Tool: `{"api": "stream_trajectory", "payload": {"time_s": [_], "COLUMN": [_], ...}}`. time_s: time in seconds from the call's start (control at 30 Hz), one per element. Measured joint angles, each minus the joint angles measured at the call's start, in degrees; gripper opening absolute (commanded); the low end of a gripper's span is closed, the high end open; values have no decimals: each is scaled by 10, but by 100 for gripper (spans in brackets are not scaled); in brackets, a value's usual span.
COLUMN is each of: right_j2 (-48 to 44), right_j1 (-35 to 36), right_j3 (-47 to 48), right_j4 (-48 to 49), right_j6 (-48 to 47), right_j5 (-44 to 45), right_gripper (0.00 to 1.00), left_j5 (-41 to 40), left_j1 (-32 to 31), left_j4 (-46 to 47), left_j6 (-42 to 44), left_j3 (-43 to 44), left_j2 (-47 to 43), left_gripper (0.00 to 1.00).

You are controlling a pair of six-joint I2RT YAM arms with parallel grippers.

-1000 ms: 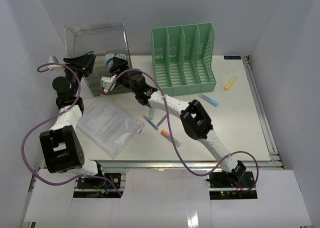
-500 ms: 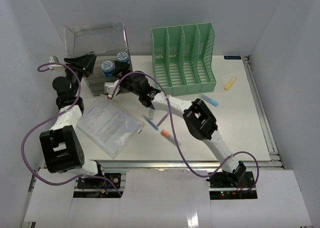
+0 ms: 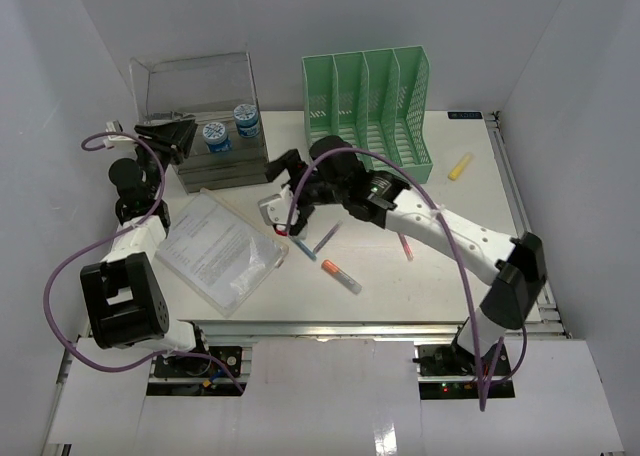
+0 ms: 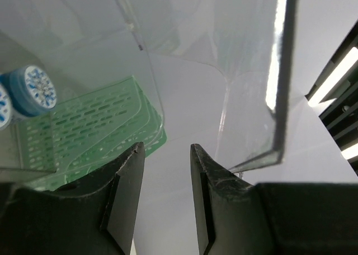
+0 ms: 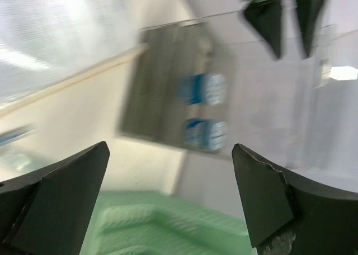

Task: Organize the desk

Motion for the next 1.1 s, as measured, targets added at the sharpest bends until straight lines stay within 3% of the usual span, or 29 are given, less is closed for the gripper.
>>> {"api": "stream_trajectory", "payload": {"time_s": [0.23, 0.4, 0.5, 0.67, 0.7, 0.8, 1.1], "right_j2": [-124, -211, -248, -274, -276, -280, -340], "right_j1": [-27, -124, -182, -236, -244, -273, -328], "right_j3": [-138, -198, -206, -221, -228, -251, -320], "right_j4": [-146, -180, -181, -180, -180, -181, -157], "right_j6": [97, 173, 203, 263, 277, 323, 403], "right_j5": [-20, -60, -71, -111, -123, -173, -276], "right_gripper": [97, 96, 96, 97, 97, 98, 99], "left_j5": [-6, -36, -43, -6, 5, 36, 49], "left_j1": [0, 0, 0, 0, 0, 0, -3], "left_j4": [-180, -326, -352, -309, -292, -217, -52], "left_j6": [32, 59, 70, 85, 88, 87, 81], "left_j3": [-52, -83, -100, -113, -114, -122, -115], "left_j2": [-39, -45, -44, -5, 9, 57, 181], "left_gripper": [49, 50, 53, 57, 63, 67, 61]}}
